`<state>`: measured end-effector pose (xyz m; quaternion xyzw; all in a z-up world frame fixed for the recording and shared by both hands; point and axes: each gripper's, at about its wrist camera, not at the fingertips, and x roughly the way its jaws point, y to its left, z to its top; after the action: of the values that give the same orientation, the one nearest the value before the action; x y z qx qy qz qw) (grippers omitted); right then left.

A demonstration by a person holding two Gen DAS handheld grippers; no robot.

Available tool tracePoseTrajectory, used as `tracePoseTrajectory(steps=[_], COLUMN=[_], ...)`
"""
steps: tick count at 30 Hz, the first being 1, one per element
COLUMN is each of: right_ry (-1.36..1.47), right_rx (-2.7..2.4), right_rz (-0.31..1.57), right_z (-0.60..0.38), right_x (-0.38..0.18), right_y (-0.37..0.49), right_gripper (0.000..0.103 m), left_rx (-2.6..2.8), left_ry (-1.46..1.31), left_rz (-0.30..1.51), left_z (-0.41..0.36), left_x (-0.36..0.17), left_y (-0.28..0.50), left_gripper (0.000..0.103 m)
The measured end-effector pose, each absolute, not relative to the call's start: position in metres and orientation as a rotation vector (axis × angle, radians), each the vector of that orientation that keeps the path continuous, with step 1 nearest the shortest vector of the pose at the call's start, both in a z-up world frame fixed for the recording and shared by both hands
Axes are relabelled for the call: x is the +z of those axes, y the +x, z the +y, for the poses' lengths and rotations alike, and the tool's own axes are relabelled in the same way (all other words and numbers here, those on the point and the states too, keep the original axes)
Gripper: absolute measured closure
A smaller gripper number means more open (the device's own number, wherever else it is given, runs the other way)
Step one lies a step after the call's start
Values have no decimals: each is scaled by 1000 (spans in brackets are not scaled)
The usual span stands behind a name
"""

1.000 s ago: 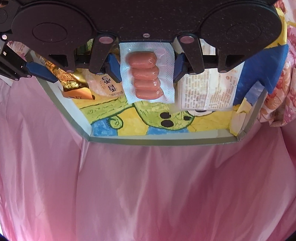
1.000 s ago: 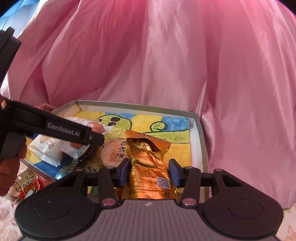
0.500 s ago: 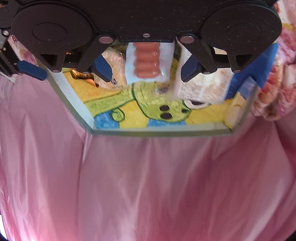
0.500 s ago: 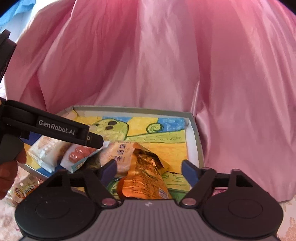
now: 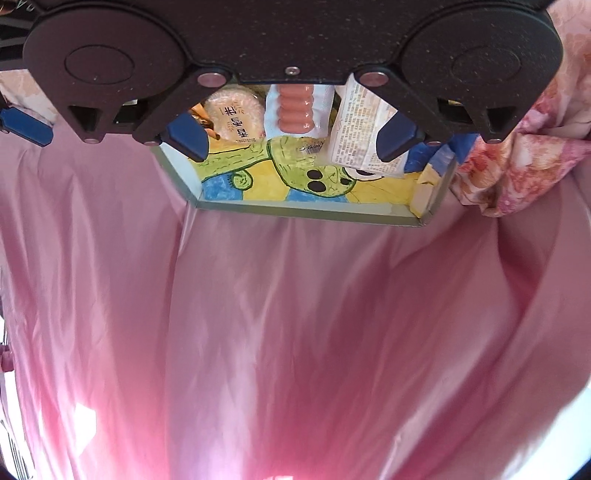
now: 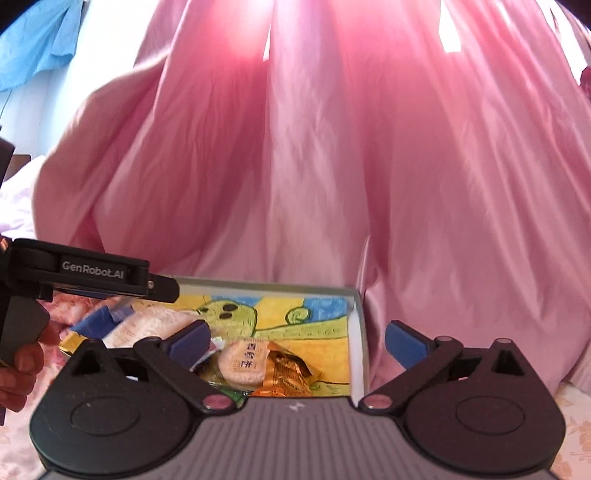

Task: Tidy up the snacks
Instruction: 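Withdraw both open tools from the tray back over the remaining snacks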

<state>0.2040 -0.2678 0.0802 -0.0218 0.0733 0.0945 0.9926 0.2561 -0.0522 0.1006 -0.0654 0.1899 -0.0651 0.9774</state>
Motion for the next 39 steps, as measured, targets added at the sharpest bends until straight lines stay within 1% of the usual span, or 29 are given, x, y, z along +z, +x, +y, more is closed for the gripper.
tracePoseTrajectory(steps=[9, 21, 39], right_ry=[-26, -50, -60], right_rx=[170, 156, 165], right_rz=[90, 101, 277], right_z=[-274, -271, -269], right_x=[93, 73, 23], right_y=[151, 98, 64], right_gripper=[0, 0, 0], left_rx=[-122, -82, -15], left_ry=[-140, -159, -179], left_rz=[344, 357, 510], left_z=[-46, -32, -9], left_x=[106, 86, 23], left_y=[199, 142, 100], left_gripper=[1, 1, 1])
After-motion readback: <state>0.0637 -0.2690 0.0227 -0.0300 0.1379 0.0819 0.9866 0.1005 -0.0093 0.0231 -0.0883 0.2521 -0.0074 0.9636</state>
